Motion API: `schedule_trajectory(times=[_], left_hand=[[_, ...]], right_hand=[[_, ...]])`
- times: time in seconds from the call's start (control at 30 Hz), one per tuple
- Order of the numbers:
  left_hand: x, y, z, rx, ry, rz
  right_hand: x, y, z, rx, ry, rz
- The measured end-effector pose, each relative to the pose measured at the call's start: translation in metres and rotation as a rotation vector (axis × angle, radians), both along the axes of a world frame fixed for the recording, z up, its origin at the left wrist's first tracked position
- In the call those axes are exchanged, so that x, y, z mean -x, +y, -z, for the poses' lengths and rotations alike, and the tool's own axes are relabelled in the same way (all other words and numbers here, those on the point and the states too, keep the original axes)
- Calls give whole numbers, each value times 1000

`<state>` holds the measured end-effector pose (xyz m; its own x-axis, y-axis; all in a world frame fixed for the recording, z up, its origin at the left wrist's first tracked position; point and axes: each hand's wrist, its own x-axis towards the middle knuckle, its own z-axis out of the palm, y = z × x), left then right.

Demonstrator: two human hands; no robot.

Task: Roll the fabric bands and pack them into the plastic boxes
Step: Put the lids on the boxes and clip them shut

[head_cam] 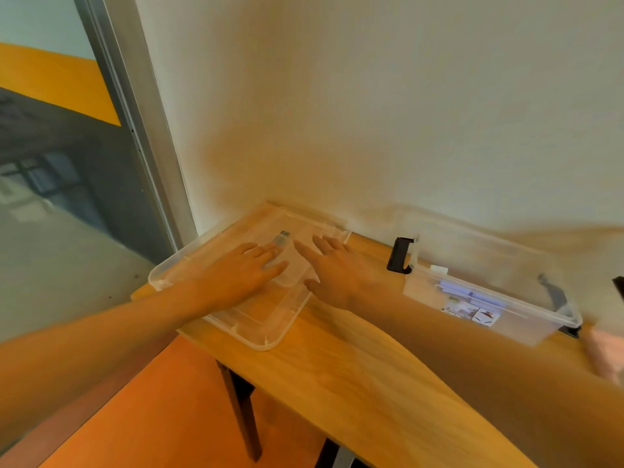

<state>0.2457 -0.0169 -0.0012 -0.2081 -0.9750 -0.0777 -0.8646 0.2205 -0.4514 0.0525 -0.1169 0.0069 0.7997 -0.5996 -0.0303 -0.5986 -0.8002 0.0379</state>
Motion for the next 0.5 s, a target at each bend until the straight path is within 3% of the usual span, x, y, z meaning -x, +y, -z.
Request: schedule_trajectory(times=[0.13, 0.27, 0.5], left_hand=[[-3, -10, 9, 181, 22, 239], [-4, -18, 14, 178, 67, 203], [1, -34, -25, 519, 393, 173]], right_hand=[[0, -6, 7, 9, -65, 8], [9, -10, 6, 16, -100, 24], [37, -10, -20, 56, -233, 90]])
